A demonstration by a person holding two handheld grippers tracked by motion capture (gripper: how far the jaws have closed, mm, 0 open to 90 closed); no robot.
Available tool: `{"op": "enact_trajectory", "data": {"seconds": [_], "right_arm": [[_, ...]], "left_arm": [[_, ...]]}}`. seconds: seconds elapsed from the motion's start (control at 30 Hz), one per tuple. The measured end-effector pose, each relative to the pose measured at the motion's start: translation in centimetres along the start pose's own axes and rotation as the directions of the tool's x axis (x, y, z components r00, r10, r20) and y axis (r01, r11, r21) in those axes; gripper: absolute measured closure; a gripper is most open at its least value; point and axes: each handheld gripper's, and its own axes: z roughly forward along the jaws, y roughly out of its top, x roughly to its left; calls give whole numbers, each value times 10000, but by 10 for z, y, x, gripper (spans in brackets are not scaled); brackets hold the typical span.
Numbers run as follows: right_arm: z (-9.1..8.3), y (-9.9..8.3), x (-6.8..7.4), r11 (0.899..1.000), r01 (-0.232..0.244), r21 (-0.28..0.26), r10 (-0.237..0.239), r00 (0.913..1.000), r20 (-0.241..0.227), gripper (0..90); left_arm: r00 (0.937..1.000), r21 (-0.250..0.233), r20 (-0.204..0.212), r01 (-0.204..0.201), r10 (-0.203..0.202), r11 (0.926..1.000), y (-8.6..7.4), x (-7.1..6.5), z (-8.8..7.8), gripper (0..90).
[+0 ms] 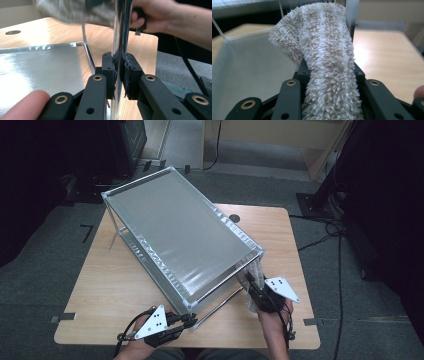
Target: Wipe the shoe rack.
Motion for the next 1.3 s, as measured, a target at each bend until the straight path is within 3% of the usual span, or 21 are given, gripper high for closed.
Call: {"op": "enact_trajectory", "data": {"seconds": [0.13,0.4,0.47,0.7,0.9,1.03,1.13,1.23,1.3], "right_arm": [[-14,15,4,9994,27,-338,-28,10000,-19,648],[-17,12,2,9998,-28,-219,30,10000,91,649],[-11,6,1,9999,-94,99,96,9999,-110,648],[14,-20,0,9953,92,962,-96,9999,31,648],[47,-51,3,9676,442,2485,-442,9990,-54,648],[53,-59,16,9591,690,2747,-587,9972,-454,650],[50,-62,32,9532,1009,2852,-723,9914,-1090,651],[46,-68,55,9475,1440,2855,-948,9792,-1793,652],[42,-73,75,9439,1717,2821,-1015,9636,-2472,653]], "left_arm": [[10000,13,19,-17,17,10000,0,0,0,813],[10000,7,17,4,-4,10000,0,0,1,813],[10000,18,6,-1,1,10000,0,-1,1,813],[10000,9,15,9,-9,10000,0,-1,2,813],[10000,2,21,15,-15,10000,0,-2,2,813],[10000,-14,35,2,-2,10000,0,-1,3,814],[10000,-16,22,2,-2,10000,0,-1,3,815],[10000,-4,3,8,-8,10000,0,-2,3,815],[10000,-3,-2,9,-9,10000,0,-2,3,815]]}}
